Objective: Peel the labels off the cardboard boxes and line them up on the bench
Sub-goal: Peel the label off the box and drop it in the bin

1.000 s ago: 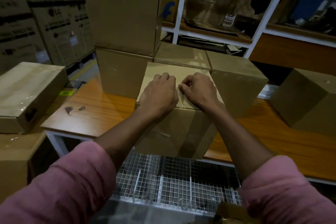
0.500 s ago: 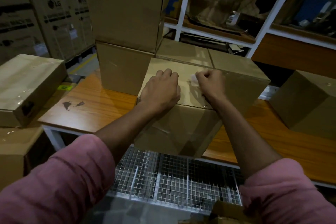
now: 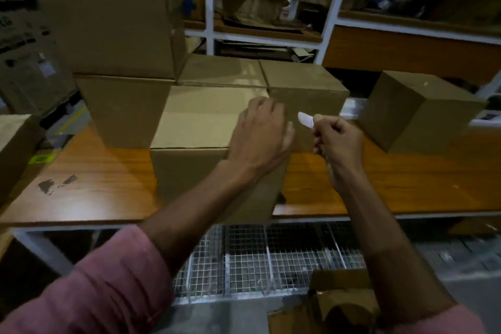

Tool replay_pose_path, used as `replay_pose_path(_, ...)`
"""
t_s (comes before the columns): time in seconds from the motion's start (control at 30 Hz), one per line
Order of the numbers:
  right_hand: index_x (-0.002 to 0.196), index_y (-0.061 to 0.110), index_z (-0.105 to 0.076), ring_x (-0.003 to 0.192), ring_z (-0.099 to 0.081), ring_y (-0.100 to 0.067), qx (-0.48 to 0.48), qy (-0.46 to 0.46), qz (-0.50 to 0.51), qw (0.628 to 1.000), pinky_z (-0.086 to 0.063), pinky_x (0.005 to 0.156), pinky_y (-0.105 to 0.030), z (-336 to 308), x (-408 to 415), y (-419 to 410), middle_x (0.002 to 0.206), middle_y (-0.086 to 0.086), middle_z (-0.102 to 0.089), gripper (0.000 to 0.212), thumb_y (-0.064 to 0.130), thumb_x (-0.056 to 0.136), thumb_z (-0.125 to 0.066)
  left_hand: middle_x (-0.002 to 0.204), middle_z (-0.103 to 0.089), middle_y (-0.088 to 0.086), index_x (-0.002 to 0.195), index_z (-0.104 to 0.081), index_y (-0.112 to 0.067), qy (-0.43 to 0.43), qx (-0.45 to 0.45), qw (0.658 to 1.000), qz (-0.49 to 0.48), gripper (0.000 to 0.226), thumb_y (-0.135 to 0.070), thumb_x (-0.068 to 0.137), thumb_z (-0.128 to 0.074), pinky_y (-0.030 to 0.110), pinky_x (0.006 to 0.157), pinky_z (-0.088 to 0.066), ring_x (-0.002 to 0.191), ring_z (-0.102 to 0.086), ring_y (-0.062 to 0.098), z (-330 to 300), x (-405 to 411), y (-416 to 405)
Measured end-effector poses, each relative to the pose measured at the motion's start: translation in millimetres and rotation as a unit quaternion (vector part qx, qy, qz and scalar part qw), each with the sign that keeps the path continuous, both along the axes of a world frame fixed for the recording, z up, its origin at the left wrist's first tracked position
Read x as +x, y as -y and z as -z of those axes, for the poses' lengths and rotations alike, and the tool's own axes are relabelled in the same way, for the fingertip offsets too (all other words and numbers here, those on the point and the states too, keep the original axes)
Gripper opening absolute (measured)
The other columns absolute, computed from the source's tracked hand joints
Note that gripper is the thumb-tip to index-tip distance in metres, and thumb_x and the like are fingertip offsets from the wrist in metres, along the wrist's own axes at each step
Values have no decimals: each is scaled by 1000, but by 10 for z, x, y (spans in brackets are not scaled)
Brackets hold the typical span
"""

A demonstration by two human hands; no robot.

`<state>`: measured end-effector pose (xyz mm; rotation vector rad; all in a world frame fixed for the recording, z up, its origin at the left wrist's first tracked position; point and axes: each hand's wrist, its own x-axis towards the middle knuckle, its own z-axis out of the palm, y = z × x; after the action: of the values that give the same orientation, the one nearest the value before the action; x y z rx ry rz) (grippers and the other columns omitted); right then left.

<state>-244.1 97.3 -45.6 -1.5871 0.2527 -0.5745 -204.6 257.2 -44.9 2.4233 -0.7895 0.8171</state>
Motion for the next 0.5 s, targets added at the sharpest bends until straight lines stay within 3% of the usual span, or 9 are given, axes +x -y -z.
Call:
replay_pose_path(0.13, 86, 13, -71, 56, -50, -12, 24, -11, 80, 996, -44, 48, -26, 406, -589, 564, 65, 0, -60, 14, 19, 98, -67, 126, -60, 14, 116, -62, -7, 15, 4, 993, 113, 41, -36, 96, -41, 43, 96, -45, 126, -46, 32, 304, -407, 850)
replay_pose_path(0.3, 90, 12, -74, 58, -59, -17, 8, -102, 228, 968, -48, 48, -24, 1367, -1490, 1257, 70, -4, -69, 11, 15, 97, -67, 132, -55, 11, 124, -57, -11, -109, 70, 966, 222, 34, -34, 100, -49, 44, 96, -46, 124, -44, 29, 1096, -989, 1818)
replay_pose_path(0.4, 82, 23, -74, 71, -69, -21, 20, -179, 302, 936, -58, 61, -32, 2027, -2007, 1596, 76, 4, -73, 18, 17, 97, -66, 143, -46, 12, 137, -48, -9, -193, 176, 923, 283, 43, -31, 101, -50, 46, 106, -38, 134, -37, 31, 1577, -1416, 2316)
replay_pose_path(0.5, 89, 23, -76, 79, -70, -19, 4, -245, 330, 911, -60, 77, -45, 2584, -2452, 1892, 82, 5, -75, 14, 23, 98, -65, 145, -44, 12, 138, -47, -8, -231, 239, 889, 314, 44, -30, 100, -50, 47, 107, -38, 136, -35, 32, 2011, -1807, 2716)
